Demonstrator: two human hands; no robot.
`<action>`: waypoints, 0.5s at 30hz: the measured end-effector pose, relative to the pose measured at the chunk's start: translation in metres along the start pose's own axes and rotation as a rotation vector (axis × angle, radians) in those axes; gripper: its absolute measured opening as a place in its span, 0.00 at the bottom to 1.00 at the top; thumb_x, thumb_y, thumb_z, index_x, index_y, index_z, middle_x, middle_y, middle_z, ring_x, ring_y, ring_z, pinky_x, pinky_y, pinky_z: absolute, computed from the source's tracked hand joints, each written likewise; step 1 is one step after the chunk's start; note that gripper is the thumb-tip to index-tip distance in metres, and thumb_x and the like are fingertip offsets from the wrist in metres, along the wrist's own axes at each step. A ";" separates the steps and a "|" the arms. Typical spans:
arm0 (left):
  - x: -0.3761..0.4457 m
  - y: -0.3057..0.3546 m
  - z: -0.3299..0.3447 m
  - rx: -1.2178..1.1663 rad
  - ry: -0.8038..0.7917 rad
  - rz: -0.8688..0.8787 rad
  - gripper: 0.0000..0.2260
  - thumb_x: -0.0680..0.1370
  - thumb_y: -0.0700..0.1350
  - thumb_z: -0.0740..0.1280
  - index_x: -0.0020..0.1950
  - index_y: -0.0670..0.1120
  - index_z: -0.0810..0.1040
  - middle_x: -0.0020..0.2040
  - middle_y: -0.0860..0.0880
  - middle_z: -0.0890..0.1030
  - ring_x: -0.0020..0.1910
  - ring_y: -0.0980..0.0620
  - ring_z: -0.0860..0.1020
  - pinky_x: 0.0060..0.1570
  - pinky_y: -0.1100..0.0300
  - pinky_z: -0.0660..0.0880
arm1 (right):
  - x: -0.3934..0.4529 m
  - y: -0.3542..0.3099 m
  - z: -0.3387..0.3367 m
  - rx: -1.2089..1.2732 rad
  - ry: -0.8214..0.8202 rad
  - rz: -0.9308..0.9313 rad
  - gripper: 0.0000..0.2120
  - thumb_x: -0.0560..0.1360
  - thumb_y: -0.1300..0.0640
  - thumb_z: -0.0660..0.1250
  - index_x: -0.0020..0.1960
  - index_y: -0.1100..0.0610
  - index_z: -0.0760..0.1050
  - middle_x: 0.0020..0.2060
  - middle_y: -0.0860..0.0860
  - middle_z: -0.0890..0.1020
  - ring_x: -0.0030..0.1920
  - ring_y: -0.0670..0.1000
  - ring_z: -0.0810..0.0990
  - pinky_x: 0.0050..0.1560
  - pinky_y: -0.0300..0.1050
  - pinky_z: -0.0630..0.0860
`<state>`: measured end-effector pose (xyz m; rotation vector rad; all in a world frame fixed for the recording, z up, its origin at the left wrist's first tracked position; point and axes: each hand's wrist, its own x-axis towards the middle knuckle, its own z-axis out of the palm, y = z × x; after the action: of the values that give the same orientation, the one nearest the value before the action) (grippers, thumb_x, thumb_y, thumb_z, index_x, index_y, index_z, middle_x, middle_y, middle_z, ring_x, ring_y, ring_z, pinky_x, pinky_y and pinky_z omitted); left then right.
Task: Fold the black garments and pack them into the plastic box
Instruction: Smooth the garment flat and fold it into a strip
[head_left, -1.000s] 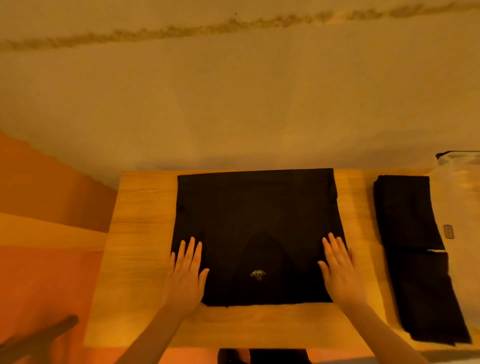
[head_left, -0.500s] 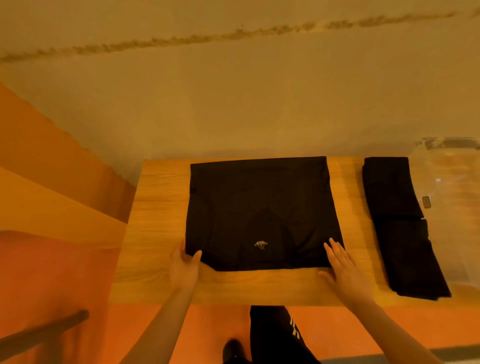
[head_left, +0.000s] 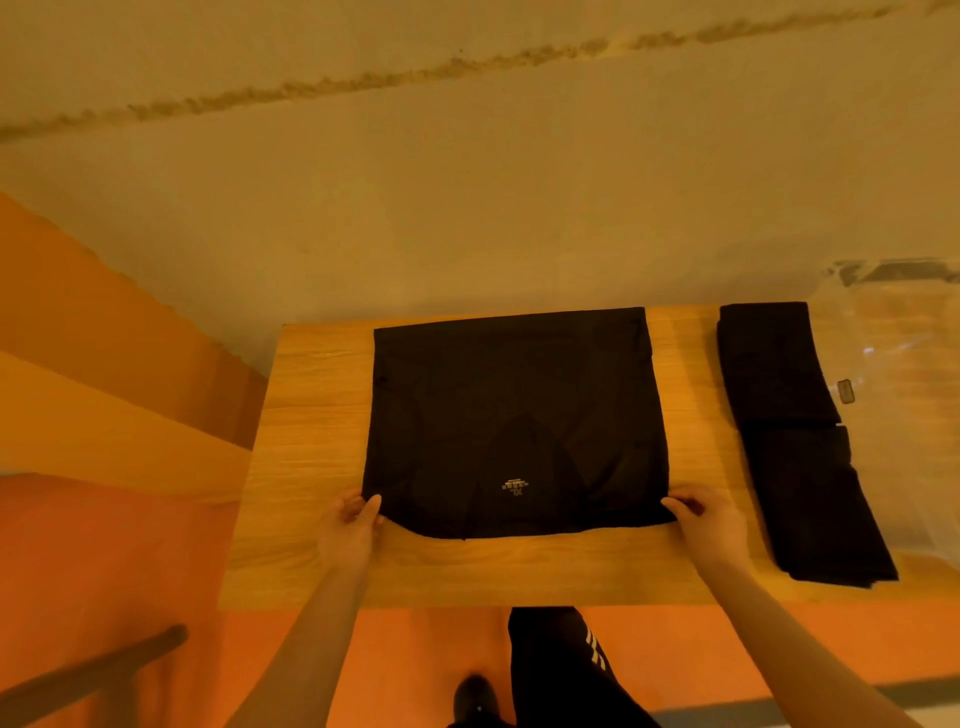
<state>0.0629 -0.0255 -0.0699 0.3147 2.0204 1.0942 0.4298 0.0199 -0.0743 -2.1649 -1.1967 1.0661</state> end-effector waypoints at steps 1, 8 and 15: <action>0.001 -0.001 -0.001 0.012 0.010 -0.009 0.10 0.76 0.38 0.67 0.57 0.40 0.75 0.43 0.46 0.78 0.37 0.52 0.75 0.38 0.60 0.73 | 0.000 -0.001 -0.001 -0.006 -0.001 0.006 0.06 0.75 0.61 0.67 0.50 0.60 0.78 0.43 0.54 0.78 0.46 0.53 0.76 0.43 0.44 0.69; 0.005 0.008 -0.005 0.054 -0.158 -0.035 0.04 0.77 0.44 0.66 0.42 0.48 0.78 0.41 0.49 0.78 0.41 0.53 0.76 0.48 0.54 0.72 | 0.002 0.010 -0.010 -0.111 -0.066 -0.052 0.10 0.72 0.65 0.68 0.53 0.61 0.78 0.41 0.53 0.77 0.43 0.52 0.75 0.38 0.39 0.67; 0.009 0.006 -0.015 0.357 -0.204 0.173 0.08 0.77 0.47 0.66 0.49 0.43 0.77 0.46 0.47 0.80 0.49 0.46 0.78 0.49 0.53 0.75 | 0.006 0.016 -0.016 -0.219 -0.102 -0.052 0.07 0.72 0.62 0.69 0.51 0.60 0.78 0.42 0.53 0.79 0.48 0.56 0.78 0.44 0.44 0.70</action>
<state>0.0449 -0.0263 -0.0655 0.7659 2.0238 0.7598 0.4528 0.0164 -0.0779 -2.2495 -1.4685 1.0786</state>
